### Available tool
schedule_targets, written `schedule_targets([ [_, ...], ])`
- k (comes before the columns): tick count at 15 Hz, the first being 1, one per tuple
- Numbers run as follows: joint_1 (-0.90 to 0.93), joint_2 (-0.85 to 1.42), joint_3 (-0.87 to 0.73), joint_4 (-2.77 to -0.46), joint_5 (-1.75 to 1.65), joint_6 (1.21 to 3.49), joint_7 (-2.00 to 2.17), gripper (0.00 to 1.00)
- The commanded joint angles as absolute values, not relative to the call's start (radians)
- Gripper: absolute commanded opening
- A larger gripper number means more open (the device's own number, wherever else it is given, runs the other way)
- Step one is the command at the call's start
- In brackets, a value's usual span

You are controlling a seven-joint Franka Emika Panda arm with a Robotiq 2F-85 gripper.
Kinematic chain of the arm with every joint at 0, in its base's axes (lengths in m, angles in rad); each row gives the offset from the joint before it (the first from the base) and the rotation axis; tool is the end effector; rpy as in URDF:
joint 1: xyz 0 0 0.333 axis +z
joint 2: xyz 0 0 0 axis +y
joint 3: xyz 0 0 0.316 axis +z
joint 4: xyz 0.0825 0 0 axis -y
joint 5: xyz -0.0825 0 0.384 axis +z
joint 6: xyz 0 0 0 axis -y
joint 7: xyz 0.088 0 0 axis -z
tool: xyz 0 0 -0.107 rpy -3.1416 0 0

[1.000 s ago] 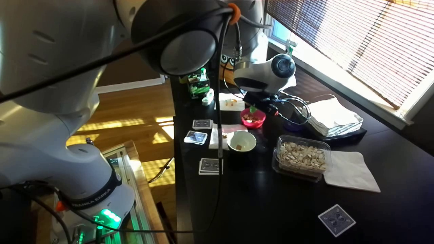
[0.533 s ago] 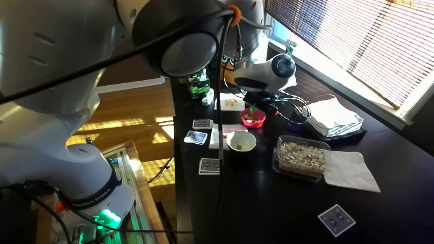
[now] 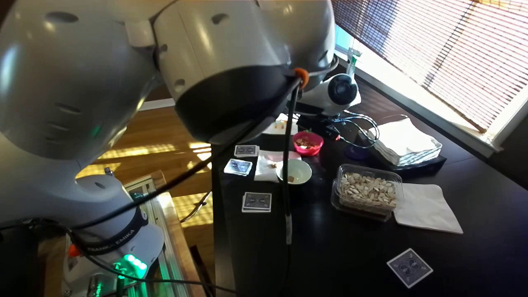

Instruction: Use the green spoon to place some contents from the pink bowl into the black and white bowl.

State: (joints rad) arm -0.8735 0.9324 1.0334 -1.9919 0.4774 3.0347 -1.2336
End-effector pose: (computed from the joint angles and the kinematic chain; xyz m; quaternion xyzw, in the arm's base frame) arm 0.6386 0.0124 0.2104 -0.8716 -0.2211 -0.3488 0.2642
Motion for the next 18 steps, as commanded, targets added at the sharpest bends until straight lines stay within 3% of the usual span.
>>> schedule_targets([
  [1, -0.929, 1.052, 1.082, -2.024, 0.3, 3.124, -1.231, 0.05],
  [18, -1.03, 1.269, 1.1, -2.075, -0.181, 3.157, -1.083, 0.05],
])
